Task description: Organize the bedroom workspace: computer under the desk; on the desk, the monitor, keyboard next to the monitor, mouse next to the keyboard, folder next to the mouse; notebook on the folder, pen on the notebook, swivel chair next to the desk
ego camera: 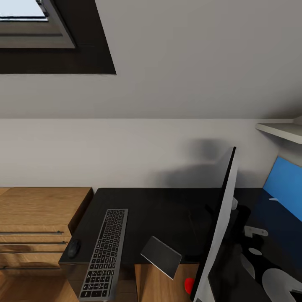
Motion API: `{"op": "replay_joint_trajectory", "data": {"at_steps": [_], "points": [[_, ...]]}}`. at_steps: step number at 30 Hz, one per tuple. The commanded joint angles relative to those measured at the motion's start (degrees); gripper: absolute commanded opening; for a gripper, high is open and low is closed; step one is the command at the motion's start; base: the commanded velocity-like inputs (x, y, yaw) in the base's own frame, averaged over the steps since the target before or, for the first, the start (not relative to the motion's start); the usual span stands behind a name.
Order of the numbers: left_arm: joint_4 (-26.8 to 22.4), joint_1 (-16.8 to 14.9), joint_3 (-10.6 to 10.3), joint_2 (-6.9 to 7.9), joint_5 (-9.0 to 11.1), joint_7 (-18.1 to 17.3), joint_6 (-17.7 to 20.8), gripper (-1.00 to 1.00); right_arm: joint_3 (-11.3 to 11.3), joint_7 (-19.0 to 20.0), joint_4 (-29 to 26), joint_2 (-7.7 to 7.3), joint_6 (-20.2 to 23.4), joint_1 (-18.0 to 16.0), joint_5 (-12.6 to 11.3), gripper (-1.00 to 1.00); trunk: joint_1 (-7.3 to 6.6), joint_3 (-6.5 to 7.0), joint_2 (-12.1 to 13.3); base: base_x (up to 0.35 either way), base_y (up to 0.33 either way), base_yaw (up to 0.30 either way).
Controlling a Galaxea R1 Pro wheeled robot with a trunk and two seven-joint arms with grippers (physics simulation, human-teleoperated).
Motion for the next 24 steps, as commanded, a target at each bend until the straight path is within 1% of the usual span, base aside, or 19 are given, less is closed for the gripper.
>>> {"op": "replay_joint_trajectory", "data": {"at_steps": [1,24], "points": [[-0.05,-0.03,-0.20,0.04,0.61,0.23,-0.38,1.00,-0.24,-0.02,0.06,0.01,-0.23,-0.06,0.14,1.00,0.04,-0.12,-0.12,0.000,0.000,0.000],[-0.05,-0.03,-0.20,0.04,0.61,0.23,-0.45,1.00,-0.24,-0.02,0.02,0.01,-0.23,-0.09,0.14,1.00,0.04,-0.12,-0.12,0.000,0.000,0.000]]}}
